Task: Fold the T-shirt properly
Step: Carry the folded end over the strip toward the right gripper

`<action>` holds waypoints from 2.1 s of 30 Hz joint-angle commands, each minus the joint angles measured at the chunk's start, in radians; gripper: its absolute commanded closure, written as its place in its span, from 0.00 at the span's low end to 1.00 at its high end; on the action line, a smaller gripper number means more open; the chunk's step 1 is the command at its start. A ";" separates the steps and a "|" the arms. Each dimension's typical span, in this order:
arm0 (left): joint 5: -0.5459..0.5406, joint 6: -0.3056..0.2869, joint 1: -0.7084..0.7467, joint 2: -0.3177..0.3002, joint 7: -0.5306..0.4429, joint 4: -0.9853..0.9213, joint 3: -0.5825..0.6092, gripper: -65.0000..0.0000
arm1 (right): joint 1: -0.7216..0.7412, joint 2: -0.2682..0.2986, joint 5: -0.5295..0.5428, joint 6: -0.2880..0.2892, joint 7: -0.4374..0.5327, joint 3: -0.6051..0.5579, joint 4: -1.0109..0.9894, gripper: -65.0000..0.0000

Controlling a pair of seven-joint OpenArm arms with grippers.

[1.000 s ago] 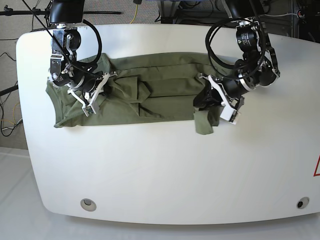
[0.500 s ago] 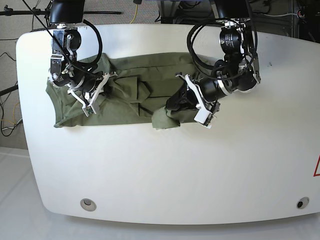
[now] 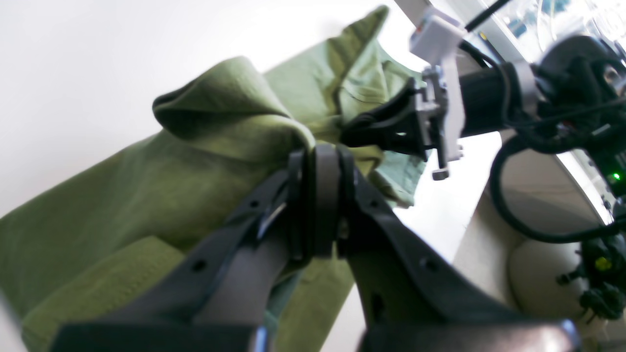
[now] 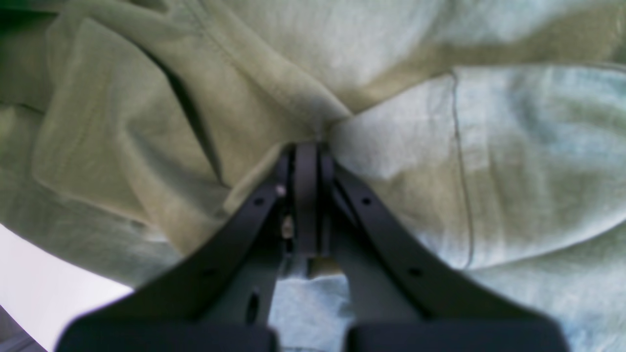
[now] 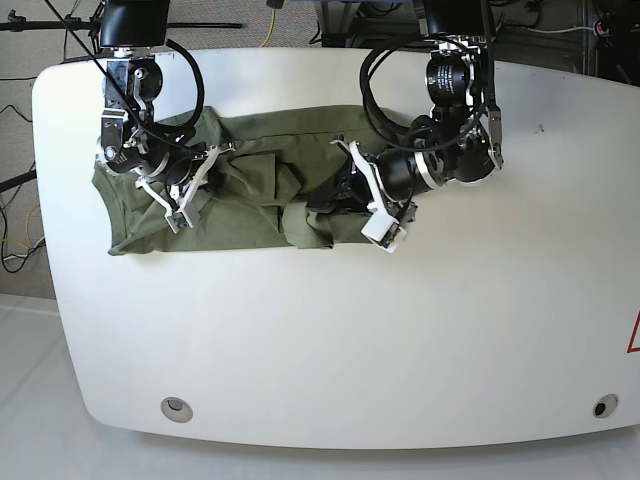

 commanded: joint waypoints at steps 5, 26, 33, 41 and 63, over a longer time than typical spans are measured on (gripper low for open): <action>-0.033 -0.006 -0.016 0.006 -0.044 0.005 0.048 0.99 | -0.004 0.005 -0.044 -0.003 -0.045 -0.001 -0.003 1.00; -0.071 -0.006 -0.037 0.006 -0.033 -0.039 0.165 0.61 | -0.005 0.001 -0.056 -0.008 -0.042 -0.001 -0.006 1.00; -0.060 -0.006 -0.027 0.006 -0.032 0.000 0.153 0.44 | -0.007 -0.001 -0.065 -0.010 -0.048 -0.001 -0.011 1.00; -0.061 -0.006 -0.013 0.006 -0.049 0.068 0.147 0.28 | -0.006 -0.001 -0.073 -0.010 -0.054 -0.002 -0.016 1.00; -0.034 -0.006 -0.003 -0.099 -0.066 0.046 0.149 0.17 | -0.005 0.002 -0.072 -0.005 -0.089 0.000 -0.029 1.00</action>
